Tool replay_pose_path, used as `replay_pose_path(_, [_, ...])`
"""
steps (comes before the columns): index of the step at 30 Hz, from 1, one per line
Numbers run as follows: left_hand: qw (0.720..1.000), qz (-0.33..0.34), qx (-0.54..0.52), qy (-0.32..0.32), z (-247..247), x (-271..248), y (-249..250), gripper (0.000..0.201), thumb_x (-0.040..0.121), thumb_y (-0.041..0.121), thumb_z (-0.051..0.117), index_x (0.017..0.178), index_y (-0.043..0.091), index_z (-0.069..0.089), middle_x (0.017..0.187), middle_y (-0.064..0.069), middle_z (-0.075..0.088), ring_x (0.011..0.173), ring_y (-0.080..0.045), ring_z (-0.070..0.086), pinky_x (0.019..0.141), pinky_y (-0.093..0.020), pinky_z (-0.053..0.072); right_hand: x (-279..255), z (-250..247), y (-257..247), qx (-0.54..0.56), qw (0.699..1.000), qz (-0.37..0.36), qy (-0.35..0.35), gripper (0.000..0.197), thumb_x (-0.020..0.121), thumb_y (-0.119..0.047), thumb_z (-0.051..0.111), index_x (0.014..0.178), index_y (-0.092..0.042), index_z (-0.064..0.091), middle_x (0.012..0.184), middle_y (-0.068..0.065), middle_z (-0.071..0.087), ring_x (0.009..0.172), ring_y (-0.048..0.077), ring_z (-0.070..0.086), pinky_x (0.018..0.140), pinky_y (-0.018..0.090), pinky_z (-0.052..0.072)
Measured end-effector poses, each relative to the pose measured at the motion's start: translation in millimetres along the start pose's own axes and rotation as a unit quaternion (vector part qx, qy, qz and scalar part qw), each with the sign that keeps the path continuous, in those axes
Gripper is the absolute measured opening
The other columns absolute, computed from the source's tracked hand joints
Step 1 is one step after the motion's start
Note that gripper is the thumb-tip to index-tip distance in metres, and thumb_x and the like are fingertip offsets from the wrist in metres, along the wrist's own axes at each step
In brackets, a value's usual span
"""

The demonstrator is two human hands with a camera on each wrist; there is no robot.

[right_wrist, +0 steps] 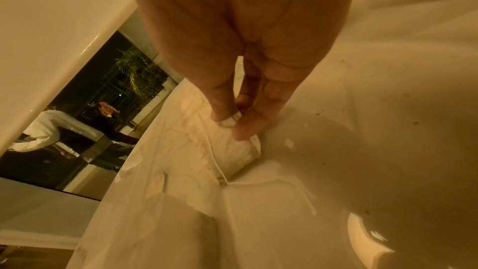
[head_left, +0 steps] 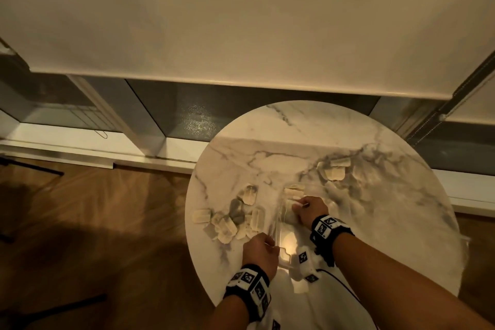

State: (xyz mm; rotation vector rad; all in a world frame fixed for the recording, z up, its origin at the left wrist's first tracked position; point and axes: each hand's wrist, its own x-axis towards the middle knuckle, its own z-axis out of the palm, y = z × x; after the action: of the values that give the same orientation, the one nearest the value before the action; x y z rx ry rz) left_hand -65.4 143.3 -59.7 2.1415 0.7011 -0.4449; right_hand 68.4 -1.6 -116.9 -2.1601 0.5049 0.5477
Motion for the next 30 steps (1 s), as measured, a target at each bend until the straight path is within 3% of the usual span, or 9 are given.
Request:
replay_pose_path(3, [1.000, 0.001, -0.003, -0.009, -1, 0, 1, 0.006, 0.086, 0.025, 0.068, 0.091, 0.023, 0.065, 0.092, 0.000, 0.069, 0.083, -0.012, 0.064, 0.074, -0.019, 0.051, -1, 0, -2, 0.008, 1.000, 0.009, 0.002, 0.014, 0.082, -0.030, 0.073, 0.082, -0.016, 0.072, 0.082, 0.006, 0.073, 0.082, 0.024, 0.067, 0.073, 0.025, 0.049])
replay_pose_path(7, [1.000, 0.002, -0.003, -0.012, -3, 3, 3, 0.006, 0.086, 0.025, 0.069, 0.089, 0.023, 0.064, 0.091, 0.000, 0.069, 0.084, -0.013, 0.064, 0.073, -0.018, 0.050, -4, -3, -2, 0.023, 1.000, 0.002, 0.003, 0.011, 0.080, -0.030, 0.075, 0.079, -0.019, 0.070, 0.076, 0.003, 0.072, 0.079, 0.023, 0.068, 0.077, 0.030, 0.055])
replay_pose_path(12, [1.000, 0.006, -0.012, -0.025, -5, 4, 2, 0.009, 0.085, 0.024, 0.071, 0.086, 0.024, 0.062, 0.083, 0.003, 0.065, 0.079, -0.010, 0.062, 0.070, -0.016, 0.049, -9, -8, 1, 0.095, 0.995, 0.011, 0.026, 0.021, 0.075, -0.019, 0.081, 0.086, -0.024, 0.064, 0.081, 0.007, 0.071, 0.076, 0.026, 0.070, 0.077, 0.037, 0.060])
replay_pose_path(15, [0.999, 0.005, -0.018, -0.027, -6, 5, 3, 0.010, 0.084, 0.023, 0.071, 0.084, 0.024, 0.061, 0.083, 0.002, 0.068, 0.077, -0.010, 0.062, 0.065, -0.015, 0.047, -9, -8, 4, 0.100, 0.994, 0.024, 0.043, 0.030, 0.073, -0.022, 0.083, 0.094, -0.028, 0.061, 0.087, 0.002, 0.069, 0.082, 0.024, 0.069, 0.084, 0.039, 0.058])
replay_pose_path(24, [0.999, 0.017, -0.011, -0.041, -7, 8, 1, 0.010, 0.085, 0.022, 0.071, 0.087, 0.024, 0.061, 0.076, 0.007, 0.063, 0.071, -0.005, 0.058, 0.053, -0.005, 0.037, -12, -10, -7, 0.109, 0.992, 0.021, 0.061, 0.029, 0.081, -0.014, 0.070, 0.109, -0.016, 0.069, 0.100, 0.006, 0.073, 0.095, 0.026, 0.069, 0.093, 0.042, 0.055])
replay_pose_path(30, [0.999, 0.023, -0.011, -0.042, -9, 5, -2, 0.011, 0.085, 0.027, 0.071, 0.093, 0.021, 0.065, 0.078, 0.008, 0.064, 0.072, -0.004, 0.058, 0.057, -0.006, 0.039, -6, -9, 5, 0.125, 0.992, 0.023, 0.025, 0.039, 0.078, -0.021, 0.066, 0.117, -0.015, 0.070, 0.107, 0.006, 0.073, 0.099, 0.029, 0.069, 0.091, 0.048, 0.056])
